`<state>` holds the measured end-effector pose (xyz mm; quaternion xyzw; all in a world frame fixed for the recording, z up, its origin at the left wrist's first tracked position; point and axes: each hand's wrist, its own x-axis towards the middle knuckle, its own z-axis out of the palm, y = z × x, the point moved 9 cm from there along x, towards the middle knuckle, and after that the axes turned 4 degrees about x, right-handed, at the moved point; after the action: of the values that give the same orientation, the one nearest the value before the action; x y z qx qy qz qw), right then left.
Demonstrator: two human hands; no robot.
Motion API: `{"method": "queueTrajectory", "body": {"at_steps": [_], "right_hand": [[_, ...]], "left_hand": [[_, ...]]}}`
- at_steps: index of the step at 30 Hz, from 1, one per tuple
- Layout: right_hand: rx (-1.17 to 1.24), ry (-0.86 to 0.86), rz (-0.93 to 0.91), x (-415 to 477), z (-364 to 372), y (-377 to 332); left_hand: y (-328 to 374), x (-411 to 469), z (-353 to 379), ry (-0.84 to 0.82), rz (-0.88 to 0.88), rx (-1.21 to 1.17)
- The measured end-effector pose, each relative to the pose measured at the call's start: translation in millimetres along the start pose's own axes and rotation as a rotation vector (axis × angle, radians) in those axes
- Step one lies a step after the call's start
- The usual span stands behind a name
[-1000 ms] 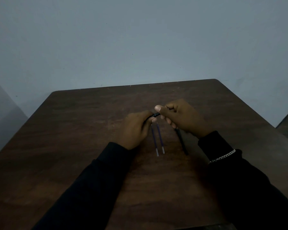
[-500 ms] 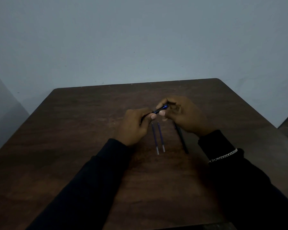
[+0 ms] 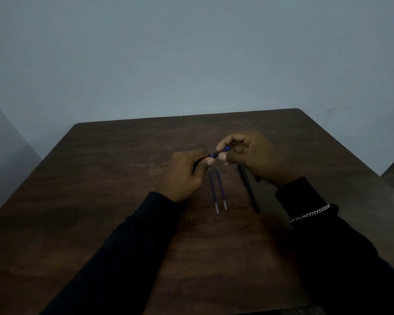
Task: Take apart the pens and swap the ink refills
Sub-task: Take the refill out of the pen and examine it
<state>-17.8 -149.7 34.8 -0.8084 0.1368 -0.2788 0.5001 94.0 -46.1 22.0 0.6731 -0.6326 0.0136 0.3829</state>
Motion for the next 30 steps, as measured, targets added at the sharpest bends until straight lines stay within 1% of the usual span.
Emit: {"method": "queueTrajectory", "body": {"at_steps": [3,6,8,10,13,17,20,22,25,26,28,30], "right_hand": [[-0.018,-0.035,-0.023,-0.2,2.3,-2.4],[0.085,0.008,0.060,-0.3,1.0,2.8],[0.013,0.059,0.081,-0.5,-0.9,3.2],[-0.056,0.069,0.066,0.0,-1.7,3.1],[-0.063,0.045,0.034,-1.0,-2.0,2.2],[0.014,-0.010,0.022,-0.4,1.6,0.4],[-0.053,-0.046,-0.025,-0.6,2.9,-5.2],[-0.050,-0.067,-0.017,-0.7,4.8,-5.0],[0.067,-0.005,0.059,-0.7,2.3,1.4],[0.071,0.024,0.076,-0.9,1.1,2.1],[-0.001,0.058,0.073,-0.6,-2.6,4.7],[-0.040,0.041,0.065,-0.1,-1.6,5.0]], "left_hand": [[1.8,-0.3,0.2,-0.006,0.006,-0.011],[2.7,-0.6,0.2,-0.002,0.014,-0.015],[1.5,-0.6,-0.7,0.010,0.018,-0.008],[1.1,-0.3,0.4,0.006,0.024,0.002],[3.0,-0.6,1.0,0.009,0.029,0.010],[1.1,-0.4,-0.3,0.011,0.020,0.013],[3.7,-0.4,-0.3,0.009,0.027,0.015],[6.1,-0.6,-0.9,0.010,0.026,0.011],[6.5,-0.8,-2.5,0.018,0.032,0.007],[6.3,-0.9,-2.4,0.019,0.034,0.009],[6.4,-1.0,-1.6,0.019,0.036,0.012],[5.9,-0.8,-0.5,0.020,0.038,0.016]]}}
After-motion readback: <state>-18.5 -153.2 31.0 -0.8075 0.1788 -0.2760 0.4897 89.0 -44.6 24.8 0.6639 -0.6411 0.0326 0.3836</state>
